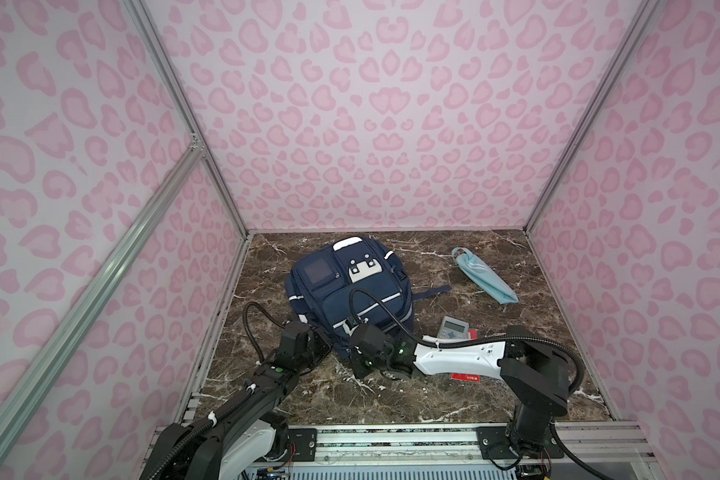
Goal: Pack the student bag
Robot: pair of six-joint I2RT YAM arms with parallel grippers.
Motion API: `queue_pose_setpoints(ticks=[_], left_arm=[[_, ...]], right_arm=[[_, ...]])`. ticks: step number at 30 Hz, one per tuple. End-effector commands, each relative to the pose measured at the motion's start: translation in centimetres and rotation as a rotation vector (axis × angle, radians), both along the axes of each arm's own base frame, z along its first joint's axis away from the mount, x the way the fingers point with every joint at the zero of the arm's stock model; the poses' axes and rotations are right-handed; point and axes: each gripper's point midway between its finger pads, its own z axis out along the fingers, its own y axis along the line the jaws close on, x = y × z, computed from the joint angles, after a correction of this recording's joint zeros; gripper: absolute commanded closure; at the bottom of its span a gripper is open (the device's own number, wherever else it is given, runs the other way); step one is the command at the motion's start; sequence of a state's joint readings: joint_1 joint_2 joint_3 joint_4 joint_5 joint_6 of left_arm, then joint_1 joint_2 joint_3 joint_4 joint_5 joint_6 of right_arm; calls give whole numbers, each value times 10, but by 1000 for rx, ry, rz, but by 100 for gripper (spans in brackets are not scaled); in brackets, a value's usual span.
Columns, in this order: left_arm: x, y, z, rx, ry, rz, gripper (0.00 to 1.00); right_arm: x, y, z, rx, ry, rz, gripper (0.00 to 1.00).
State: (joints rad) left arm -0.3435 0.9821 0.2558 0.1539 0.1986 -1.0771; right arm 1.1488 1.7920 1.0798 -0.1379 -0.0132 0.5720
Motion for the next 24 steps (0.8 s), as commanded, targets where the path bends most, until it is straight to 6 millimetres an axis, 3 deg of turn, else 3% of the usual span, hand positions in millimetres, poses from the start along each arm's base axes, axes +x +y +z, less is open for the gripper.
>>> queue_pose_setpoints(ticks=[1, 6, 10, 14, 16, 18, 24], left_arm=[[5, -1, 15, 10, -47, -22, 97], [1, 0, 19, 21, -52, -42, 97], [-2, 0, 16, 27, -42, -52, 97], [-2, -6, 16, -13, -43, -65, 97], [0, -4, 19, 8, -49, -65, 97], [4, -3, 24, 30, -58, -65, 97], [32, 12, 39, 50, -75, -34, 95]], right_arm=[[4, -58, -24, -166, 6, -81, 100], [26, -111, -21, -172, 18, -184, 100], [54, -149, -18, -206, -4, -257, 100], [87, -182, -29, -288, -33, -336, 100], [92, -180, -30, -302, -25, -333, 100], [87, -162, -24, -243, -24, -290, 100], [42, -97, -1, -176, -63, -128, 100]])
